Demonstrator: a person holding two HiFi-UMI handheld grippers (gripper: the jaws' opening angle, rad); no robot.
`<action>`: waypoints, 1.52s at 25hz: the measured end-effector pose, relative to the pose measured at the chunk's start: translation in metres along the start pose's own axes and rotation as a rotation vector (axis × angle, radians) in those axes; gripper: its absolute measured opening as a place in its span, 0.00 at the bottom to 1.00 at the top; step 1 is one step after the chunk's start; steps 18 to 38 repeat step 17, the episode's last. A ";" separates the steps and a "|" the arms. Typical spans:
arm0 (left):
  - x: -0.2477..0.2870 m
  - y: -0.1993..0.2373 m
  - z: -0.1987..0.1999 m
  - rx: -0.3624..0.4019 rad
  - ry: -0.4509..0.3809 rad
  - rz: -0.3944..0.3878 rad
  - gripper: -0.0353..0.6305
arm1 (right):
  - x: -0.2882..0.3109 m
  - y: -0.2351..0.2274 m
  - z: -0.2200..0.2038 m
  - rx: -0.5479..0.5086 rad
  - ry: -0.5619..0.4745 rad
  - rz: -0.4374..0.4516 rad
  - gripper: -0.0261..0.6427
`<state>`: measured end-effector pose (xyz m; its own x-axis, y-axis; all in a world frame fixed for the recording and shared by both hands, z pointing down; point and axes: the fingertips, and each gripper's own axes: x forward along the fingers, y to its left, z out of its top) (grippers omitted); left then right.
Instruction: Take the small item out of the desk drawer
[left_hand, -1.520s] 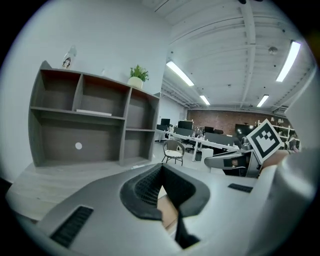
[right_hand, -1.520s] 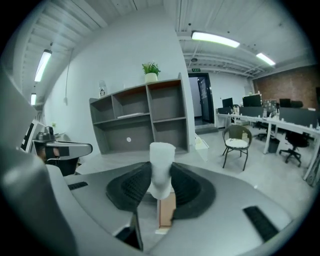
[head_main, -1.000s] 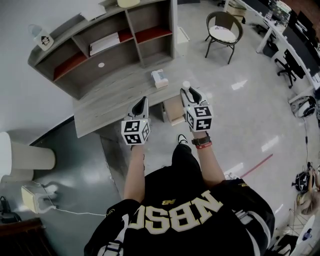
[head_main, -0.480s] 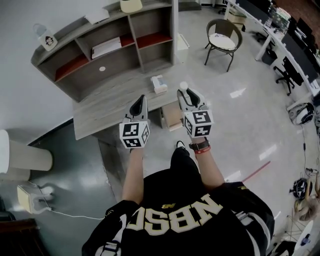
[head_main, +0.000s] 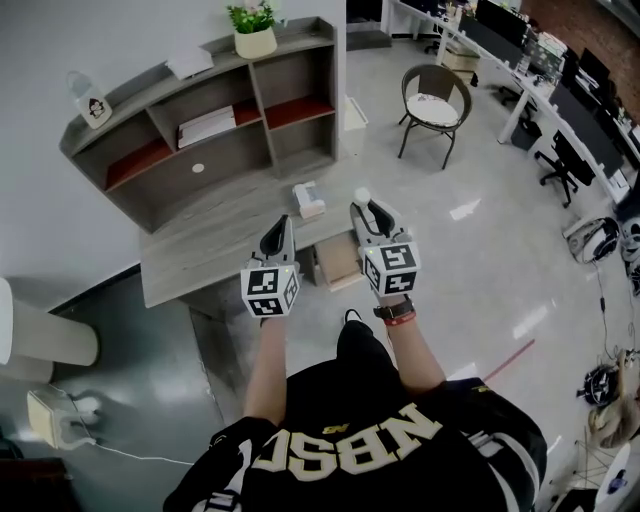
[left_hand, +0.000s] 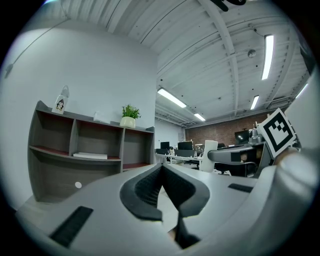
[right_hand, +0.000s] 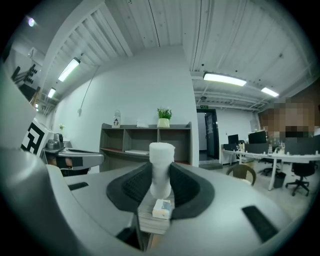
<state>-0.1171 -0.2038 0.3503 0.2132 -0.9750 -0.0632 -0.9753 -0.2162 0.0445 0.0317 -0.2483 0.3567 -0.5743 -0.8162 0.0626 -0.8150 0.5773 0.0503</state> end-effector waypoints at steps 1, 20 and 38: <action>0.002 -0.001 0.000 0.000 -0.002 -0.003 0.06 | 0.000 -0.002 -0.001 0.001 0.003 -0.002 0.22; 0.026 -0.004 -0.016 0.001 0.008 -0.033 0.06 | 0.004 -0.017 -0.025 0.039 0.056 -0.002 0.22; 0.026 -0.004 -0.016 0.001 0.008 -0.033 0.06 | 0.004 -0.017 -0.025 0.039 0.056 -0.002 0.22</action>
